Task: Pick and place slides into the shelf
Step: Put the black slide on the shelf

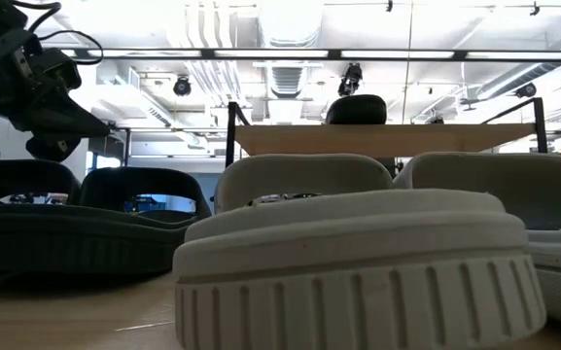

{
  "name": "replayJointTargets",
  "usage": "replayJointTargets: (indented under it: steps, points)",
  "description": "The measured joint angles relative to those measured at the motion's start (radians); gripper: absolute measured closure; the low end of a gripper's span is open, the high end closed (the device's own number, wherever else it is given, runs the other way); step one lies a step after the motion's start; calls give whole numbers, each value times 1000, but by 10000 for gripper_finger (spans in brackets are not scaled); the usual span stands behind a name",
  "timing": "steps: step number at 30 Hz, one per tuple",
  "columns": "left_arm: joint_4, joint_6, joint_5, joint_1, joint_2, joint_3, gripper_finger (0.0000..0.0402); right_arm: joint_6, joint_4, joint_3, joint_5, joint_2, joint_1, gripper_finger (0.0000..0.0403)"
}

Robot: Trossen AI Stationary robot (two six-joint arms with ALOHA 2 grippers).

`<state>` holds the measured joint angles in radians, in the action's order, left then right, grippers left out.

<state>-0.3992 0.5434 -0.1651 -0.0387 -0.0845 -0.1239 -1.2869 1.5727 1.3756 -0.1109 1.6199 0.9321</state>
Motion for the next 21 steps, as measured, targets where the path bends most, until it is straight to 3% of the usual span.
replayJointTargets:
  steps: [7,11,21]
  points:
    - [0,0,0,0,0,0,402,-256,-2,-11,103,45,137,220]
    - [0,0,0,0,0,0,402,-251,-9,9,147,96,167,220]
    - [0,0,0,0,0,0,402,-205,-18,78,136,255,181,220]
